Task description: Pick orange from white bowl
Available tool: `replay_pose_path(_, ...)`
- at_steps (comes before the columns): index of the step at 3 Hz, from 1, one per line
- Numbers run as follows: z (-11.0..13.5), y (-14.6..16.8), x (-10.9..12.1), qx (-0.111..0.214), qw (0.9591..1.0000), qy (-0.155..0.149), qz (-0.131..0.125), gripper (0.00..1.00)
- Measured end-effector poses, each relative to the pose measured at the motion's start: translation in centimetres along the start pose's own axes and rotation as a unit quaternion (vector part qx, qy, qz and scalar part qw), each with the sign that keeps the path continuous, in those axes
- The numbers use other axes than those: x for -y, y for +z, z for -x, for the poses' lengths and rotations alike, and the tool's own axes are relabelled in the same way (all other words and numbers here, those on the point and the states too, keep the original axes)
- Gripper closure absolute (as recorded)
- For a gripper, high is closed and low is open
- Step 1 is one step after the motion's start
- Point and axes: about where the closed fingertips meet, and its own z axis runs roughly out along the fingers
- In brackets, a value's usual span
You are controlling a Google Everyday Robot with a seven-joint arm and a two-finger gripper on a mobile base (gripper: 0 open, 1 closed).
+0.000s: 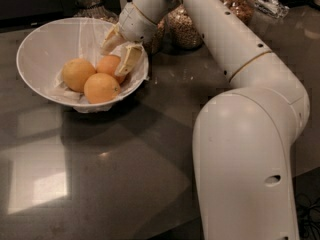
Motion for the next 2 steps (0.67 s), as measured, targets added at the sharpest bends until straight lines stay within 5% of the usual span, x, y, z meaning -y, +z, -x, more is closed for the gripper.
replay_pose_path(2, -0.3, 0.16, -0.12, 0.0, 1.0, 0.004, 0.002, 0.14)
